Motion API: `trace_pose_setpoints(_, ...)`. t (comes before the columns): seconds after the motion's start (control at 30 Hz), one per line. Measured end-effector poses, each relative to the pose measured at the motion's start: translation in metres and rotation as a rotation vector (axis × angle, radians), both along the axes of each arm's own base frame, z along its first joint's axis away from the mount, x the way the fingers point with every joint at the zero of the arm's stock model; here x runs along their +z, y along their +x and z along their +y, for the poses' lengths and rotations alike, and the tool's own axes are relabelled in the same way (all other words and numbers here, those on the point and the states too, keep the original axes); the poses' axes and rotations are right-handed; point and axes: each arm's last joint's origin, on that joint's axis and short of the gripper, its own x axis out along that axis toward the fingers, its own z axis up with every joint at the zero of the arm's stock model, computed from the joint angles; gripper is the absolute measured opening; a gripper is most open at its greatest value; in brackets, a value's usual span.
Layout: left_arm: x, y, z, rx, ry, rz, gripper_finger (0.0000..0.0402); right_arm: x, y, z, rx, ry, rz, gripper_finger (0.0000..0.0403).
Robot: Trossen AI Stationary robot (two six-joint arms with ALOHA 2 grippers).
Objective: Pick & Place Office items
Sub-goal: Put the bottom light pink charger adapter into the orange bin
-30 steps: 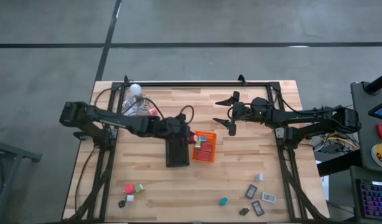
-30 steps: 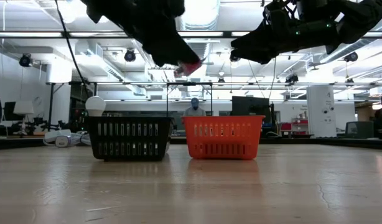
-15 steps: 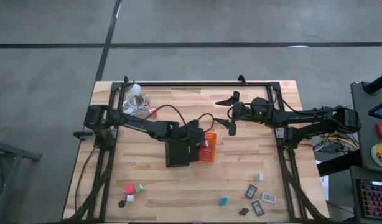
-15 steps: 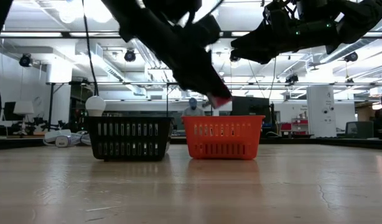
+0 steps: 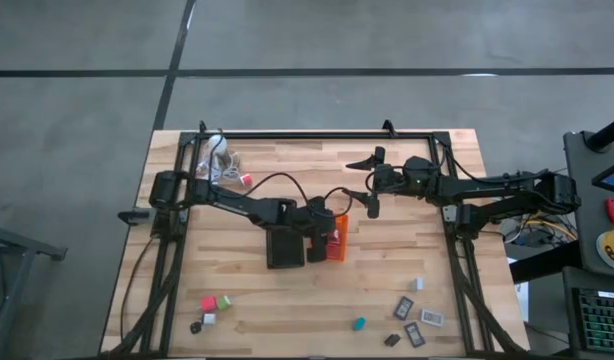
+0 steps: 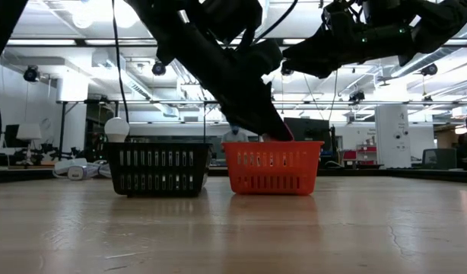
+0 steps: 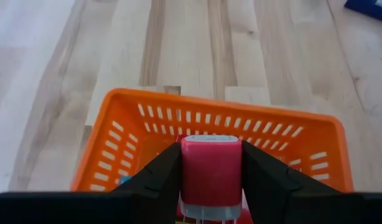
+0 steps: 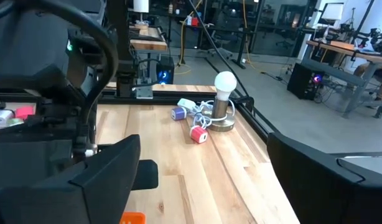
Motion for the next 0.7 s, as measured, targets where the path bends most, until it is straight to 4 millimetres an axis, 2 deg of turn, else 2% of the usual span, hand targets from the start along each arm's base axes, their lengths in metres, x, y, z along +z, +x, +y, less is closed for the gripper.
trace_pose_setpoints(0.4,-0.0019,-0.0018,0.0001,0.015,-0.013,0.024,0.0142,0.0,0.0,-0.0001,0.0,0.0,0.0,0.034)
trace_pose_setpoints(0.7,-0.0021,-0.0019,0.0001,0.015,-0.013,0.025,0.0143,0.0,-0.0001,-0.0003,-0.001,0.0,0.0,0.035)
